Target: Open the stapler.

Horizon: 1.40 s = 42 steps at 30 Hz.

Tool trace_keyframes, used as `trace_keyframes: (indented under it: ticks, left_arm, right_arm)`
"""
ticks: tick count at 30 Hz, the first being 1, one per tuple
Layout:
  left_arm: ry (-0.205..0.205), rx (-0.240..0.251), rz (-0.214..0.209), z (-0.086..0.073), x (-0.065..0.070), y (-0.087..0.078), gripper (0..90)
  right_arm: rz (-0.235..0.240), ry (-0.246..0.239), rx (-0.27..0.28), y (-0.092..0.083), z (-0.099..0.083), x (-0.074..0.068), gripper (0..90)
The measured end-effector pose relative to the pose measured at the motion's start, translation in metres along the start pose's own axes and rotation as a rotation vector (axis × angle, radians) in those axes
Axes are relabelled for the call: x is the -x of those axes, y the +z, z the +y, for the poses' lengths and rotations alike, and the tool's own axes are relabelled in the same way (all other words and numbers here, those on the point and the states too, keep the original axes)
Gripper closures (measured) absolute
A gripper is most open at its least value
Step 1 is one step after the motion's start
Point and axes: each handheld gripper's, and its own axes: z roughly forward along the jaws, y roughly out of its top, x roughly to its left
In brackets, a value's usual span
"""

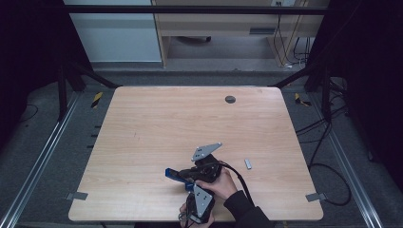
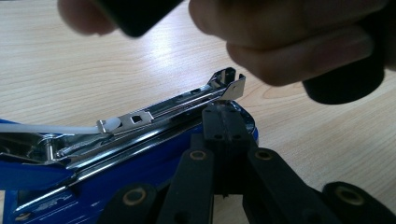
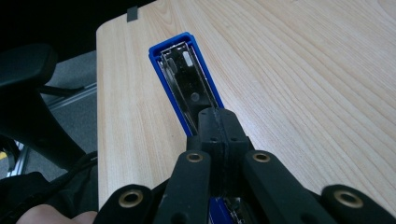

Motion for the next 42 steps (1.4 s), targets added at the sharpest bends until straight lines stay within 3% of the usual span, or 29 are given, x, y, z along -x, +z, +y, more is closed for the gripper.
trace_keyframes:
  ticks: [31,42]
  left_arm:
    - [0.002,0.004,0.002,-0.001,0.0,0.0,90.0]
    - [0.005,0.0,0.002,-0.001,0.0,-0.001,90.0]
  right_arm:
    - [-0.014,-0.01,-0.095,0.019,0.005,-0.001,90.0]
    - [-0.032,-0.005,-0.163,0.03,0.003,-0.002,90.0]
